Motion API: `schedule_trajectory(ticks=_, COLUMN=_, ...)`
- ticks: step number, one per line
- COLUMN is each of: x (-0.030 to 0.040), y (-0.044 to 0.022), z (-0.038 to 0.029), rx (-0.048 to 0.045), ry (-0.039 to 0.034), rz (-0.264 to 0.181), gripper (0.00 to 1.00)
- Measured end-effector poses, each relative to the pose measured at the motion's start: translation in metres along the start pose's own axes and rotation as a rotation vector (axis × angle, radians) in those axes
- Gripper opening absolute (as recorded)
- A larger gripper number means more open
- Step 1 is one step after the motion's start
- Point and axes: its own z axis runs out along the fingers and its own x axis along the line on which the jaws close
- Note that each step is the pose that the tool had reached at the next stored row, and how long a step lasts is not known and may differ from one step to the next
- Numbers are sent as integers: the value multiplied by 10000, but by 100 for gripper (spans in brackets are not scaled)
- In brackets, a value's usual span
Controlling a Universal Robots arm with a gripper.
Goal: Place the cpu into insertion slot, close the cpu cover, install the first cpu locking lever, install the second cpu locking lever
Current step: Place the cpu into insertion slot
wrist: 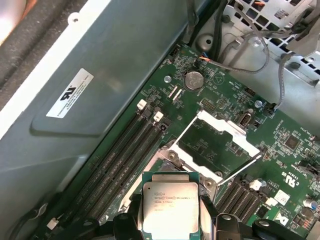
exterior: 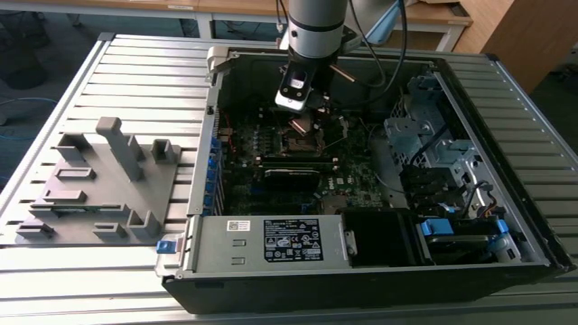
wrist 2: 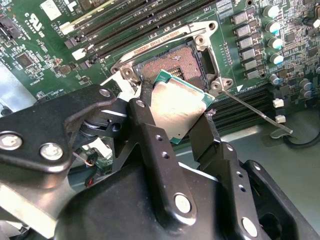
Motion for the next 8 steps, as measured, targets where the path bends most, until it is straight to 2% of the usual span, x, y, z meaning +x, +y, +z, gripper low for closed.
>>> schedule_trajectory(ticks=8, x=0, y=0, z=1, rx=-6, ry=-37, rz=407, gripper=54)
